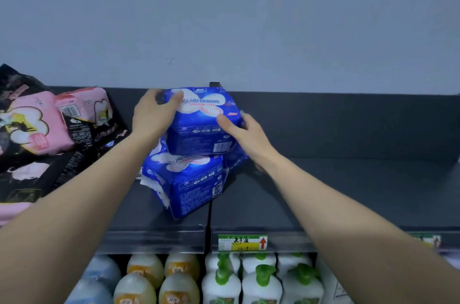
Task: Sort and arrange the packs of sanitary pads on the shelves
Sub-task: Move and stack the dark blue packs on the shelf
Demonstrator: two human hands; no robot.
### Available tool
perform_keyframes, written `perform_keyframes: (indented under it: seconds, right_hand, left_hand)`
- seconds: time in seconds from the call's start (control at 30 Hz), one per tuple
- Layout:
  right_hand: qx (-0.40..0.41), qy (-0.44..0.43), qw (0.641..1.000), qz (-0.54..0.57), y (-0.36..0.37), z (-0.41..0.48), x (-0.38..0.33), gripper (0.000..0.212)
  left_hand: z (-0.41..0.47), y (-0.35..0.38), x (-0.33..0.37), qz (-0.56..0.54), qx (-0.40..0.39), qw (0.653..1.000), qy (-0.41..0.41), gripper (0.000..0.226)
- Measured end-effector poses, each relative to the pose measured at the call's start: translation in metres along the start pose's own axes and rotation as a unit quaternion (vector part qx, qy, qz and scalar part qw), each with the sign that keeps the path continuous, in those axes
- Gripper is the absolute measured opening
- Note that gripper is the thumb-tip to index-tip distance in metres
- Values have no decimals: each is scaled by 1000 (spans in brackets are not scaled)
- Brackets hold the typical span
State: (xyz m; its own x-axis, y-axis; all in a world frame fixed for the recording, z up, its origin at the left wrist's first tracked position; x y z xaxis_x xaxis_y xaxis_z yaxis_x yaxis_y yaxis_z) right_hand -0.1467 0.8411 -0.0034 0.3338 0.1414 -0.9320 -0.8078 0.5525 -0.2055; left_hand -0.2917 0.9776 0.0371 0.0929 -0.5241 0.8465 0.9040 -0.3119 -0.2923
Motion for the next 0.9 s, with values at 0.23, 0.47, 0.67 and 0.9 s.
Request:
perform_keyframes:
  seconds: [0.23,0.47,0.67,0.9]
  right_hand:
    - [341,23,939,-45,-57,-15,-5,33]
    - [300,134,921,-211,-84,-34,28,15]
    - [274,106,956,6,-52,-23,47,15]
    - [203,196,959,17,-42,-12,44,63]
  left_hand:
    - [-10,29,-5,91,-212,973,-15,22]
    - [-22,31,-26,462,-458,759,-8,85]
    - [-7,1,-25,431,-528,730,-43,79]
    - [-6,7,-38,358,-455,814,-47,120]
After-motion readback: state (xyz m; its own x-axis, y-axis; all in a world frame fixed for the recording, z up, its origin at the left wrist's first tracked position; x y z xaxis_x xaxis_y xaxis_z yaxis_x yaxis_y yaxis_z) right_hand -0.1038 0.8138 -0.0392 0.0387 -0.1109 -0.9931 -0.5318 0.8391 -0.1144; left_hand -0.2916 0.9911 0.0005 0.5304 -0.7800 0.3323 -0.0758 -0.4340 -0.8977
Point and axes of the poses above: each hand's wrist, its own z-axis towards the middle knuckle, its own y-axis out of the palm, x = y × z, the point moved 1 cm from there along z, towards the middle knuckle, and after that the axes turned 10 degrees about -x, right-handed, at the moved point
